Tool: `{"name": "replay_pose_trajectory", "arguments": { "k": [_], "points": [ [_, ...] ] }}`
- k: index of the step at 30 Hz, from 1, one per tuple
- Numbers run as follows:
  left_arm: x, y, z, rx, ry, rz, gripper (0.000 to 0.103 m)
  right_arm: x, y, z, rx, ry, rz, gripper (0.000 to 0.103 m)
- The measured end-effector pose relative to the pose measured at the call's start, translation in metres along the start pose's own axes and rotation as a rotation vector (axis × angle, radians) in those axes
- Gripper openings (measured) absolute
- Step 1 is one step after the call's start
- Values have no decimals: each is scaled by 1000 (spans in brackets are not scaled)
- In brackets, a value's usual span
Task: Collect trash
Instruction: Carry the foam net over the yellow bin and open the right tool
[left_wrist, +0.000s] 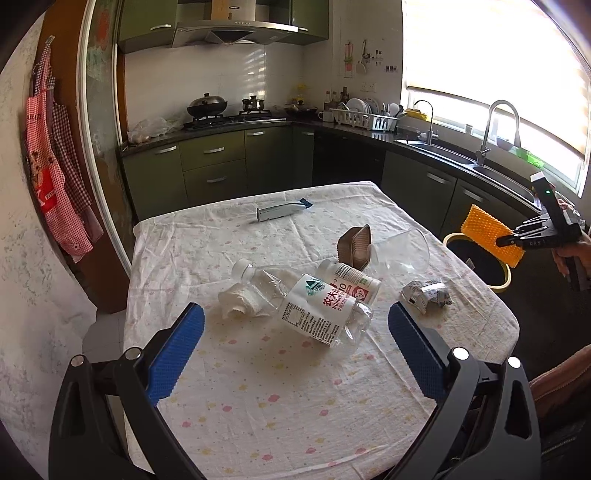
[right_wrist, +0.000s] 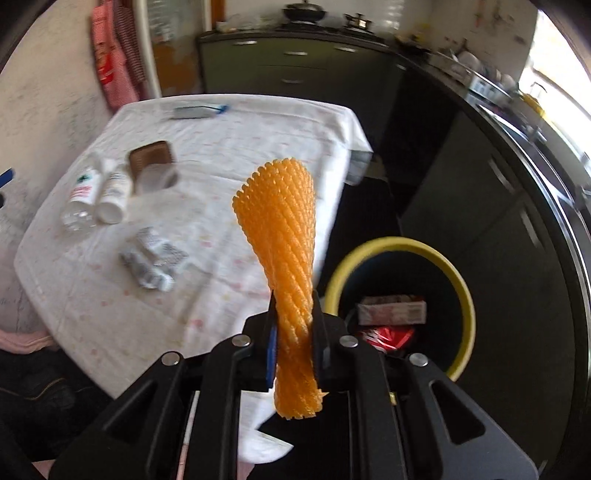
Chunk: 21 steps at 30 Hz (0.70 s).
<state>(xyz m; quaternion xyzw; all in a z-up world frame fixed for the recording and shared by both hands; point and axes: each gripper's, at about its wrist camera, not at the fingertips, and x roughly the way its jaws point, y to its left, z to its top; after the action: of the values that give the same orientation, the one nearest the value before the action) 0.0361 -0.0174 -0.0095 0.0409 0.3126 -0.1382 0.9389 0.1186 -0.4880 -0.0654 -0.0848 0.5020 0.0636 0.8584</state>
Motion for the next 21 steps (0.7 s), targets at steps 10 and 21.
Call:
{"name": "replay_pose_trajectory", "arguments": {
  "k": [10, 21],
  "points": [
    [5, -10, 4, 25, 18, 5, 98, 76, -93, -15, 266, 127, -113, 20],
    [18, -17, 5, 36, 51, -13, 98, 80, -111, -20, 351, 102, -154, 52]
  ]
}}
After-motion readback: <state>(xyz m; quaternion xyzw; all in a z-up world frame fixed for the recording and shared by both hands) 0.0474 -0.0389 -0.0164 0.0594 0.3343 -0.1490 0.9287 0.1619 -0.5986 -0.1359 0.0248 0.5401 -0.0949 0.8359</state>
